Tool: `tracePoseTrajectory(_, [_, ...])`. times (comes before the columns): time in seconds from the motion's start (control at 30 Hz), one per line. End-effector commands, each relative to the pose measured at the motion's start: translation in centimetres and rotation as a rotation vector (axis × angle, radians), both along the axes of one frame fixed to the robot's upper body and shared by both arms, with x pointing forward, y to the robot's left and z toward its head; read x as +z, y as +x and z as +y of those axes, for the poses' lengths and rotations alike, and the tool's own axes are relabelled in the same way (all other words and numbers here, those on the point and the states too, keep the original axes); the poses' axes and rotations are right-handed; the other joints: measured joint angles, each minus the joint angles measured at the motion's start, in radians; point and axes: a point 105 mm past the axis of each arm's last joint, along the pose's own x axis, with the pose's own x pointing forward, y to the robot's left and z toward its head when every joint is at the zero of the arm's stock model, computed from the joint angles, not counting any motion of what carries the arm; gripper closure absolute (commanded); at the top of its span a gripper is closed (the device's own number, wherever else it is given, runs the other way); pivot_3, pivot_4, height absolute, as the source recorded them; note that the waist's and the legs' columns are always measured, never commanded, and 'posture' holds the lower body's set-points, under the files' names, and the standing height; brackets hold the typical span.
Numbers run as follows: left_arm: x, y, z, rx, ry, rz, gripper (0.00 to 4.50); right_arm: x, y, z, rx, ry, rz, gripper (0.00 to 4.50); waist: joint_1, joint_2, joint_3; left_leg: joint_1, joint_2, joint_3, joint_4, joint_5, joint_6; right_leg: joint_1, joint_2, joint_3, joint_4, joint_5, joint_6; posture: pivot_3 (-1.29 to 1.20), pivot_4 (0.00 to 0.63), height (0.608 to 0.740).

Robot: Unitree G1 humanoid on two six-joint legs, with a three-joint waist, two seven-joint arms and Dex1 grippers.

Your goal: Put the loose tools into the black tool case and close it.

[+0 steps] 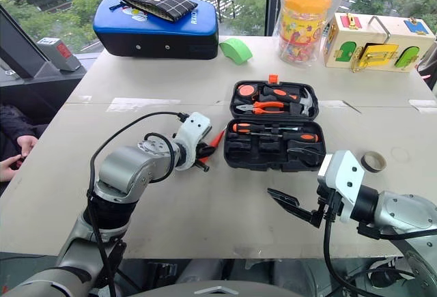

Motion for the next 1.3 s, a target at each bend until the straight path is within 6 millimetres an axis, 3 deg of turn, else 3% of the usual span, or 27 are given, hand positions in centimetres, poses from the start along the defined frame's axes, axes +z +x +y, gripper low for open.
tracePoseTrajectory(0.03, [1.9,0.7,0.2,-0.007,-0.063,-0.115,4.19,1.0,0.0,0.0,0.001,0.001,-0.053,0.00,0.000,0.000,0.000,0.000,0.000,0.000,0.000,0.000,0.000,0.000,0.000,0.000,0.000,0.000,0.000,0.00,0.150,0.740])
tracePoseTrajectory(0.1, [3.5,1.3,0.4,0.002,-0.157,-0.199,4.19,1.0,-0.1,0.0,0.000,0.000,-0.053,0.00,0.001,0.000,0.000,0.000,0.000,0.000,0.000,0.000,0.000,0.000,0.000,0.000,0.000,0.000,0.000,0.00,0.150,0.740])
tracePoseTrajectory(0.23, [7.1,0.7,-0.4,-0.145,-0.405,-0.241,4.19,1.2,-0.3,-0.3,-0.014,0.007,-0.057,0.00,0.002,0.000,0.000,-0.002,0.000,-0.001,0.000,0.000,0.000,-0.001,-0.001,-0.001,-0.001,0.000,0.000,0.00,0.150,0.740])
tracePoseTrajectory(0.37, [8.5,-1.5,-2.5,-0.520,-0.332,-0.245,4.19,1.2,-0.5,-1.4,-0.052,-0.011,-0.055,0.00,0.001,0.000,0.001,-0.002,0.000,-0.001,0.000,0.000,0.000,-0.001,0.000,-0.002,-0.001,0.000,0.000,0.00,0.150,0.740])
tracePoseTrajectory(0.47, [7.3,-0.6,-3.8,-0.770,-0.069,-0.294,4.19,1.5,-0.8,-3.1,-0.100,-0.025,-0.061,0.00,0.009,0.001,0.001,-0.002,0.000,0.000,0.001,0.000,0.000,0.000,-0.001,-0.002,-0.001,0.000,0.000,0.00,0.150,0.740])
tracePoseTrajectory(0.67, [4.5,2.5,-6.3,-1.001,0.224,-0.277,4.19,2.3,-1.7,-5.8,-0.171,-0.036,-0.044,0.00,0.004,0.001,0.001,-0.002,-0.001,0.001,0.002,-0.003,0.005,0.001,-0.001,0.000,-0.002,0.000,-0.001,0.00,0.150,0.740])
tracePoseTrajectory(0.87, [2.8,4.2,-8.1,-1.074,0.345,-0.227,4.19,2.4,-2.2,-6.6,-0.239,-0.056,-0.027,0.00,-0.006,0.002,0.001,-0.003,0.001,0.000,0.002,-0.003,0.005,0.000,0.001,0.000,-0.001,0.000,0.000,0.00,0.150,0.740])
tracePoseTrajectory(1.0, [2.0,4.8,-8.1,-1.089,0.397,-0.188,4.19,2.4,-2.4,-6.7,-0.267,-0.054,-0.022,0.00,0.002,0.001,0.001,-0.004,0.000,0.000,0.003,-0.003,0.006,0.001,0.000,-0.002,-0.001,0.000,0.000,0.00,0.150,0.740])
tracePoseTrajectory(1.3, [2.1,5.7,-8.2,-1.082,0.467,-0.173,4.19,2.4,-2.6,-6.1,-0.268,-0.048,-0.027,0.00,0.000,0.001,0.001,-0.002,-0.001,-0.001,0.005,-0.002,0.006,0.002,0.002,-0.002,0.001,-0.001,0.004,0.00,0.150,0.740])
